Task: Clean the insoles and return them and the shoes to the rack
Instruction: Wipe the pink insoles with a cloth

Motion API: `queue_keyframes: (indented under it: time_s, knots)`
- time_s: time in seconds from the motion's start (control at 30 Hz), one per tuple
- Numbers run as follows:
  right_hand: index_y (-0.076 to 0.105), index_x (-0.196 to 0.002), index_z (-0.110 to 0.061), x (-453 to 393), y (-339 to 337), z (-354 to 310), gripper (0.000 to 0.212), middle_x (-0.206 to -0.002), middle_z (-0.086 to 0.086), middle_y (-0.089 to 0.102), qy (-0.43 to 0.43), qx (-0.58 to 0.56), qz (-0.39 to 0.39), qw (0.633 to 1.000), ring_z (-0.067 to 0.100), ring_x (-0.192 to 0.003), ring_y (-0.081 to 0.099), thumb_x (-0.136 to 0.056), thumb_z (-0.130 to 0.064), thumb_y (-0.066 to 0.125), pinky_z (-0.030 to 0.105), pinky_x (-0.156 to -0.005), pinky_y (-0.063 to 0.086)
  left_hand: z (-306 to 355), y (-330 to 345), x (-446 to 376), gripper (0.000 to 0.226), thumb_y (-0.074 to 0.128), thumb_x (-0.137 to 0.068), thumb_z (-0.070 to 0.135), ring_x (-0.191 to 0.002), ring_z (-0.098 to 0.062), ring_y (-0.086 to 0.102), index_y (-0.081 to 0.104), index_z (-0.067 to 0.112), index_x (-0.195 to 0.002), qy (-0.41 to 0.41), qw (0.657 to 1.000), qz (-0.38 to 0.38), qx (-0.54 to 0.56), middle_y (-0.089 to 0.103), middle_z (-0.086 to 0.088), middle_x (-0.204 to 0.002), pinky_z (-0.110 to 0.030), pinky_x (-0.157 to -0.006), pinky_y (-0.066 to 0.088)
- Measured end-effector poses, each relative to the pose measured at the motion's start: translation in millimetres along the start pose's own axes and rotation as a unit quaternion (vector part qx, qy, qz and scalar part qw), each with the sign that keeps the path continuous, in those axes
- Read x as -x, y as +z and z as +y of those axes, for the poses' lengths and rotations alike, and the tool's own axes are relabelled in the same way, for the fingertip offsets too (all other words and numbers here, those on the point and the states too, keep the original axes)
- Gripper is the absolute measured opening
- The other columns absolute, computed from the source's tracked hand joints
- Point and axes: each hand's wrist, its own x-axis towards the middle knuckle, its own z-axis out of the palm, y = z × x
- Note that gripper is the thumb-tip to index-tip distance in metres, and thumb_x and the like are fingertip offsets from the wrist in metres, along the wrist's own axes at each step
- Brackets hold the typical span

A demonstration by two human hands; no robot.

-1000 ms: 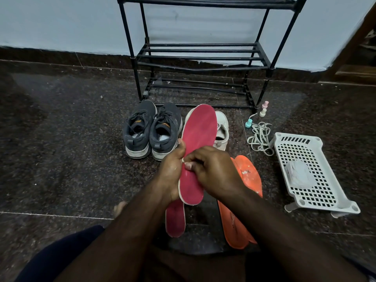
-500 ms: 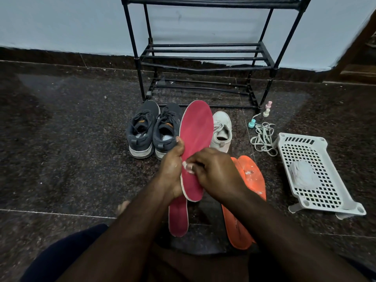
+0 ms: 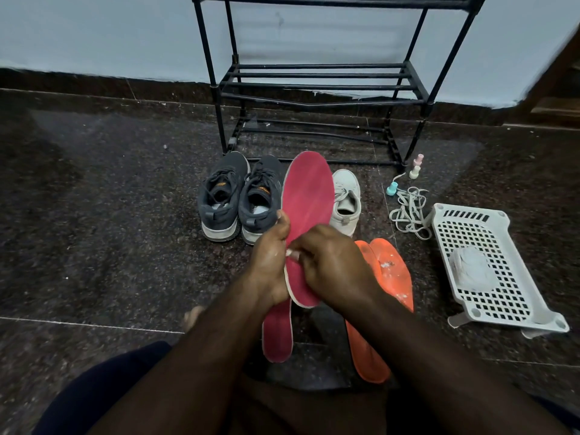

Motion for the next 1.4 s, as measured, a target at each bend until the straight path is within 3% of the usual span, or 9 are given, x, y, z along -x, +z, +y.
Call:
queue_keyframes:
  time_s: [0.13,0.27,0.37,0.5,0.6,0.8,1.0,1.13,1.4]
  knots:
    - [0.069,-0.084,-0.010,-15.1,-5.0,9.8,0.004,-0.079,0.009,0.059,0.032,0.035,0.099,0.994,0.027,-0.074,0.058,-0.082,-0.010,0.065,0.039,-0.068,0.047,-11.0,4.3,1.1,0.058,0.040,-0.100,0.051,-0.093,-0.022,0.066,0.074,0.007,-0.085,-0.017,0.999,-0.033,0.020,0.068,-0.011,-0.090,-0.036,-0.094,0.050]
    - [0.073,-0.090,-0.016,2.6,0.5,-4.0,0.016,-0.083,0.007,0.065,0.038,0.019,-0.024,0.999,0.027,-0.080,0.061,-0.085,-0.024,0.060,0.040,-0.072,0.050,-1.1,4.1,-0.5,0.067,0.041,-0.098,0.056,-0.086,-0.025,0.070,0.063,-0.003,-0.120,-0.003,1.000,-0.007,0.001,0.069,-0.017,-0.102,-0.035,-0.083,0.059]
    - [0.075,-0.089,-0.021,5.1,-2.3,-6.1,0.010,-0.085,0.001,0.068,0.044,-0.039,-0.057,0.997,0.017,-0.083,0.061,-0.084,-0.020,0.066,0.032,-0.077,0.046,4.4,4.0,-1.8,0.074,0.039,-0.099,0.059,-0.100,-0.031,0.067,0.057,-0.004,-0.131,0.005,1.000,0.013,0.001,0.062,-0.024,-0.126,-0.041,-0.095,0.054]
    - [0.070,-0.081,-0.013,-2.0,-0.7,-1.0,0.015,-0.078,0.006,0.060,0.027,0.012,0.043,0.999,0.025,-0.074,0.059,-0.083,-0.021,0.058,0.039,-0.067,0.049,-2.0,2.8,1.6,0.065,0.037,-0.100,0.055,-0.078,-0.023,0.072,0.073,0.001,-0.094,-0.001,0.999,-0.023,0.023,0.072,-0.014,-0.086,-0.032,-0.076,0.061]
    - [0.068,-0.081,-0.009,-8.6,-0.2,2.2,0.011,-0.078,0.008,0.057,0.031,0.016,0.094,0.995,0.025,-0.071,0.056,-0.085,-0.015,0.060,0.037,-0.066,0.045,-5.0,3.4,2.5,0.067,0.036,-0.101,0.055,-0.082,-0.023,0.073,0.077,0.003,-0.088,-0.011,0.998,-0.054,0.032,0.073,-0.012,-0.085,-0.033,-0.078,0.061]
    - [0.074,-0.090,-0.022,5.4,-1.1,-8.5,0.008,-0.083,-0.003,0.066,0.039,-0.062,-0.058,0.996,0.012,-0.082,0.058,-0.086,-0.021,0.067,0.029,-0.076,0.044,9.3,0.9,3.3,0.077,0.037,-0.098,0.063,-0.097,-0.031,0.069,0.058,-0.004,-0.128,0.008,1.000,0.014,-0.006,0.066,-0.023,-0.120,-0.039,-0.083,0.058]
    - [0.073,-0.087,-0.014,1.9,-1.2,-1.2,0.007,-0.082,0.002,0.062,0.019,-0.064,0.045,0.997,0.014,-0.080,0.057,-0.084,-0.019,0.069,0.024,-0.074,0.043,9.3,1.5,3.2,0.076,0.034,-0.098,0.065,-0.063,-0.023,0.071,0.070,-0.002,-0.098,0.006,1.000,-0.019,0.011,0.071,-0.016,-0.081,-0.027,-0.054,0.058]
    - [0.071,-0.087,-0.012,-5.6,-2.0,5.1,0.005,-0.084,0.000,0.063,0.053,-0.082,0.122,0.988,0.008,-0.082,0.053,-0.083,-0.011,0.072,0.004,-0.075,0.033,5.8,-1.7,5.3,0.065,0.037,-0.100,0.058,-0.079,-0.024,0.073,0.073,0.003,-0.100,-0.004,0.998,-0.054,-0.005,0.073,-0.013,-0.087,-0.034,-0.078,0.060]
    - [0.073,-0.107,-0.013,-9.8,-5.6,7.8,0.026,-0.096,0.004,0.065,0.059,-0.038,0.027,0.997,0.016,-0.093,0.058,-0.081,-0.015,0.075,0.016,-0.080,0.036,0.7,3.2,8.7,0.053,0.040,-0.103,0.046,-0.065,-0.019,0.072,0.069,0.002,-0.099,-0.023,0.999,-0.032,0.009,0.072,-0.010,-0.078,-0.029,-0.065,0.061]
